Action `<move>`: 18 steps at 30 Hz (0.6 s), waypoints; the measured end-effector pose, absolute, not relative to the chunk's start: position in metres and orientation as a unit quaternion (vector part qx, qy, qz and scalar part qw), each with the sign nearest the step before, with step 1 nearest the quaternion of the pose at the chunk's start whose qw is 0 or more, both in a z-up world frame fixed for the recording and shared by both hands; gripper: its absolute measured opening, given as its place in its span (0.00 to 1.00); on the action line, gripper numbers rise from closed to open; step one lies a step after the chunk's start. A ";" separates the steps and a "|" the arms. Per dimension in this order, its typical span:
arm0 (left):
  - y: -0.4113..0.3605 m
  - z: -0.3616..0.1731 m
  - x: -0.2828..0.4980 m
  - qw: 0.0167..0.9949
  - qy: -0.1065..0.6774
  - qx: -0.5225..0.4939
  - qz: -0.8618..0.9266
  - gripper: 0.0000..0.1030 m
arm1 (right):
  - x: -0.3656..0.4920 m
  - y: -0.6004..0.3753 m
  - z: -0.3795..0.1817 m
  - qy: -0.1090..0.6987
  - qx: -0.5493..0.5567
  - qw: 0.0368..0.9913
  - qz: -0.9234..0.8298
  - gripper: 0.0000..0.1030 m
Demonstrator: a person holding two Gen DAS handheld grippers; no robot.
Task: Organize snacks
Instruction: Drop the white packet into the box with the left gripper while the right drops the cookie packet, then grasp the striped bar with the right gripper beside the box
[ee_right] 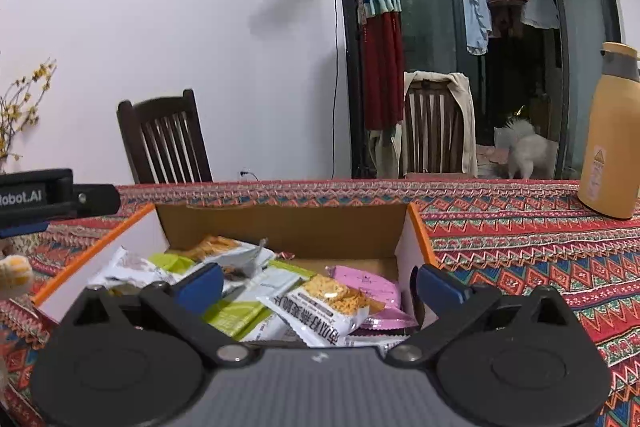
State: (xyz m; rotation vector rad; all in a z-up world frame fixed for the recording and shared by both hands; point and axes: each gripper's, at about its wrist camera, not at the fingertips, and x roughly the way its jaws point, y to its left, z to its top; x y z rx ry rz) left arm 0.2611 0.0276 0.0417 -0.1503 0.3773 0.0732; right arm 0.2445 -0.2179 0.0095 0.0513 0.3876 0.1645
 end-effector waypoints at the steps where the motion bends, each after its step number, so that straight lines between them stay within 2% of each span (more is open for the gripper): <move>1: 0.029 0.046 0.258 0.979 0.186 -0.077 0.040 1.00 | 0.241 -0.218 0.013 0.191 0.026 0.978 0.081 1.00; 8: 0.052 0.062 0.235 0.973 0.208 -0.080 0.059 1.00 | 0.213 -0.197 0.023 0.223 0.006 0.970 0.101 1.00; 18: 0.095 0.034 0.184 0.962 0.254 -0.077 0.058 1.00 | 0.190 -0.137 -0.015 0.330 -0.014 0.939 0.095 1.00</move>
